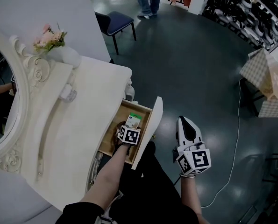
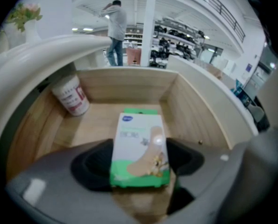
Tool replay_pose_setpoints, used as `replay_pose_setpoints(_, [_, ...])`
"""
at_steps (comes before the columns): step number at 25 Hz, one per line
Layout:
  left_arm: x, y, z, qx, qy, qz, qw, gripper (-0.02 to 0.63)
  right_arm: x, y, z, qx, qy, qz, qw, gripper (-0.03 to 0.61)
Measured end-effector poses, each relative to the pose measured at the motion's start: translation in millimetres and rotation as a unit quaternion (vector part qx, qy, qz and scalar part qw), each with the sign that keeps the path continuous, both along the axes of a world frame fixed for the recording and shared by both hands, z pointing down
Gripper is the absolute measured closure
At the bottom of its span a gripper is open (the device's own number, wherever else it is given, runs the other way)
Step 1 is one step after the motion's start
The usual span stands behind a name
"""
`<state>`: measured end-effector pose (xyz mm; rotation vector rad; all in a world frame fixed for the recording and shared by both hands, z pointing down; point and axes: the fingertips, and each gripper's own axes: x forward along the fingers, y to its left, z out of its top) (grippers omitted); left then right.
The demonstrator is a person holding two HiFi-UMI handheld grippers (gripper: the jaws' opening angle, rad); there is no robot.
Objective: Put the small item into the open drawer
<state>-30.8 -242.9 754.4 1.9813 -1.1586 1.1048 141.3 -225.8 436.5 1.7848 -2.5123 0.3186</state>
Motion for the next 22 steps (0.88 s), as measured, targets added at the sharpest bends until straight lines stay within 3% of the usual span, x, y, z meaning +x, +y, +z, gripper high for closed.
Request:
replay_pose_setpoints(8, [1.7, -3.8, -9.7, 0.004, 0.020, -0.001, 0.9998, 0.244, -3.7, 3.7, 2.4, -0.001, -0.003, -0.004, 1.000, 0.581])
replay_pose_setpoints(15, [5.1, -15.2, -52.6, 0.059, 0.034, -0.011, 0.9976, 0.261, -7.4, 6.0, -3.1, 0.005, -0.006, -0.008, 1.000, 0.581])
replay_pose_setpoints(22, [13.4, -30.5, -112.1, 0.133, 0.064, -0.018, 0.9888, 0.321, -11.6, 7.2, -7.9, 0.015, -0.009, -0.012, 1.000, 0.581])
